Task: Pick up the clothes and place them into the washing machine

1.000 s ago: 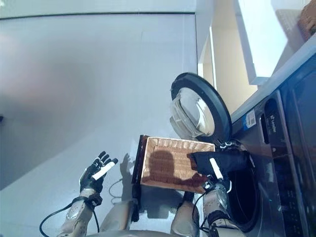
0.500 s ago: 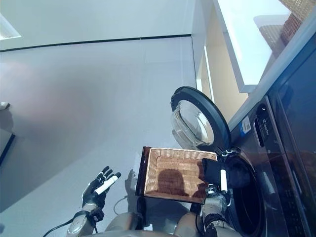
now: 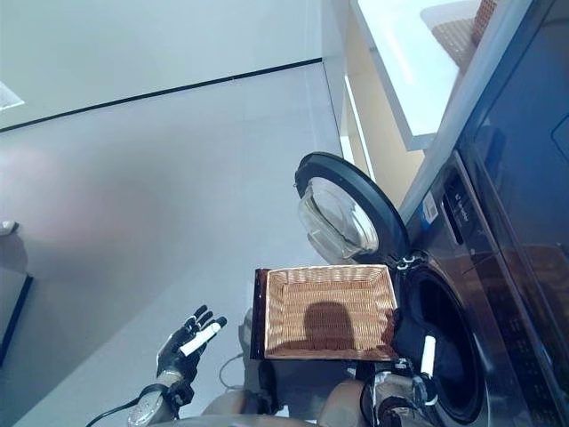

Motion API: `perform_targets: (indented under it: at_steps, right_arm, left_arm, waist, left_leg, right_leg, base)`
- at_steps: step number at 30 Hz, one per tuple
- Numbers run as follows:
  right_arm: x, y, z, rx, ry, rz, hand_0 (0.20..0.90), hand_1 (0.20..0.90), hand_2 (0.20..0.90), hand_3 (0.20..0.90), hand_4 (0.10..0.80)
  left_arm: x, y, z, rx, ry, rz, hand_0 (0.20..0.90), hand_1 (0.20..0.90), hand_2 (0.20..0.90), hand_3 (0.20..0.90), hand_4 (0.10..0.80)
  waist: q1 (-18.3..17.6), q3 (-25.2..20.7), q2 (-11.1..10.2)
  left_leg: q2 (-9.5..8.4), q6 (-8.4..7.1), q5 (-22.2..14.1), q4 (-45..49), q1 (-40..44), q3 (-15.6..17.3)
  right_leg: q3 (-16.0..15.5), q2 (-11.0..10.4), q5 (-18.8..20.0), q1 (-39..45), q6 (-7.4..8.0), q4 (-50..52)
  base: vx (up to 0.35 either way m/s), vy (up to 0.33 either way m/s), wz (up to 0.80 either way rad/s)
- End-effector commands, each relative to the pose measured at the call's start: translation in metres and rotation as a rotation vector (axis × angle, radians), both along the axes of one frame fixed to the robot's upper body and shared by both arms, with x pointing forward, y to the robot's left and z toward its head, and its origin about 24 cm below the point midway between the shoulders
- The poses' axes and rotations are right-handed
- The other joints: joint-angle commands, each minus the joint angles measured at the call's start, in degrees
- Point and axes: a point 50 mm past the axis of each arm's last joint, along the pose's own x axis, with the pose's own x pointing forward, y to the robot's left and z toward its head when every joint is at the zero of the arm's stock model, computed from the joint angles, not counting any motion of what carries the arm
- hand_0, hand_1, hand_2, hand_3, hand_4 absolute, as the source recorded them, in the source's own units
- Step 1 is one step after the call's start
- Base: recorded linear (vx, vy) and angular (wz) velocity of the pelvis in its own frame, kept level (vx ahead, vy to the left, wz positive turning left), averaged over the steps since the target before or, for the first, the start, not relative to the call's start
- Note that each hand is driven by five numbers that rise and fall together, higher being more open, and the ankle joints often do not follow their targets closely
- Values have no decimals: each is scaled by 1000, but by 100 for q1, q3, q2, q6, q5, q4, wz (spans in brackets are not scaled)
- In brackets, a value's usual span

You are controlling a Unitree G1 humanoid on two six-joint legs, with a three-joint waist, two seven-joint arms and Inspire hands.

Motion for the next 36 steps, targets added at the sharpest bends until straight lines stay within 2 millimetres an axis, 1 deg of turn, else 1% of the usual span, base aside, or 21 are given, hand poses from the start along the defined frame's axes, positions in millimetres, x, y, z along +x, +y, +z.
perform_targets:
  at_steps: [1, 3, 5, 7, 9, 10, 13, 16, 19, 24, 30, 33, 36]
  right_arm:
    - [14, -33, 22, -128, -58, -86, 200, 200, 200, 200, 300]
    - [22, -50, 35, -171, -81, -115, 200, 200, 200, 200, 300]
    - [36, -65, 51, -223, -116, -117, 200, 200, 200, 200, 300]
    - [46, -73, 62, -254, -138, -114, 200, 200, 200, 200, 300]
    - [60, -77, 75, -290, -168, -90, 200, 200, 200, 200, 300]
    - [65, -76, 78, -310, -166, -46, 200, 200, 200, 200, 300]
    - [71, -76, 83, -333, -181, -17, 200, 200, 200, 200, 300]
    - [74, -77, 86, -338, -190, -28, 200, 200, 200, 200, 300]
    - [78, -82, 92, -350, -192, -36, 200, 200, 200, 200, 300]
    - [86, -87, 101, -365, -195, -18, 200, 200, 200, 200, 300]
    - [109, -82, 115, -374, -205, 32, 200, 200, 200, 200, 300]
    - [118, -73, 117, -379, -221, 85, 200, 200, 200, 200, 300]
    - [124, -62, 116, -368, -247, 107, 200, 200, 200, 200, 300]
  left_arm:
    - [25, -2, 23, -8, -177, 6, 900, 900, 900, 900, 800]
    - [29, -3, 27, -6, -197, -3, 900, 900, 900, 900, 800]
    - [34, -2, 33, 0, -231, -15, 900, 900, 900, 900, 800]
    - [39, -2, 38, 2, -258, -22, 900, 900, 900, 900, 800]
    - [43, -1, 44, 10, -287, -35, 900, 900, 900, 900, 800]
    - [43, 1, 44, 17, -286, -35, 900, 900, 900, 900, 800]
    - [42, 6, 47, 24, -294, -22, 900, 900, 900, 900, 800]
    - [40, 9, 48, 23, -296, -8, 900, 900, 900, 900, 800]
    - [38, 14, 49, 29, -297, 12, 900, 900, 900, 900, 800]
    - [36, 16, 52, 32, -307, 6, 900, 900, 900, 900, 800]
    - [37, 14, 57, 30, -331, -15, 900, 900, 900, 900, 800]
    - [37, 14, 59, 31, -340, -21, 900, 900, 900, 900, 800]
    - [37, 13, 58, 28, -336, -18, 900, 900, 900, 900, 800]
  waist:
    - [57, 194, 36]
    - [72, 248, 90]
    - [78, 408, 150]
    - [74, 577, 164]
    - [70, 767, 137]
    - [78, 856, 117]
    - [113, 861, 69]
    - [130, 828, 42]
    - [184, 795, 56]
    - [280, 776, 110]
    - [416, 788, 182]
    - [458, 785, 192]
    - [471, 779, 148]
  left_leg:
    - [61, -372, -50, 152, -192, -171]
    - [40, -366, -68, 225, -281, -175]
    - [28, -358, -100, 473, -476, -183]
    - [47, -341, -221, 888, -714, -176]
    - [70, -323, -458, 1479, -1015, -172]
    - [131, -310, -576, 1812, -1191, -147]
    - [181, -306, -750, 2229, -1528, -128]
    - [196, -309, -936, 2556, -1785, -130]
    - [194, -283, -1036, 2827, -2060, -119]
    - [164, -229, -1163, 3093, -2238, -147]
    - [85, -155, -1187, 3181, -2393, -82]
    - [62, -144, -1119, 3115, -2421, -84]
    - [34, -139, -1063, 3065, -2436, -104]
  right_leg:
    - [328, 14, 894, -78, 16, -295]
    - [352, -13, 876, -178, 19, -212]
    - [393, -11, 845, -347, -3, -17]
    - [447, -1, 757, -510, -51, 235]
    - [546, 23, 601, -758, -130, 672]
    - [601, 26, 494, -959, -186, 1026]
    - [637, 10, 356, -1323, -209, 1449]
    - [694, -4, 192, -1598, -227, 1769]
    - [742, -28, 102, -1874, -261, 2042]
    - [790, -79, -28, -2104, -300, 2389]
    - [862, -121, -3, -2309, -298, 2472]
    - [848, -120, 11, -2344, -298, 2435]
    - [822, -117, 29, -2329, -303, 2397]
  base:
    - [-40, 13, -4]
    - [-69, 22, -10]
    - [-141, 15, -2]
    - [-168, -21, 2]
    - [-162, -54, 6]
    - [-112, -57, 2]
    - [-64, -34, -5]
    - [-17, -7, 4]
    - [-59, 6, 2]
    - [-32, 22, 5]
    - [-24, 33, -2]
    - [-12, 20, 0]
    - [0, 0, 0]
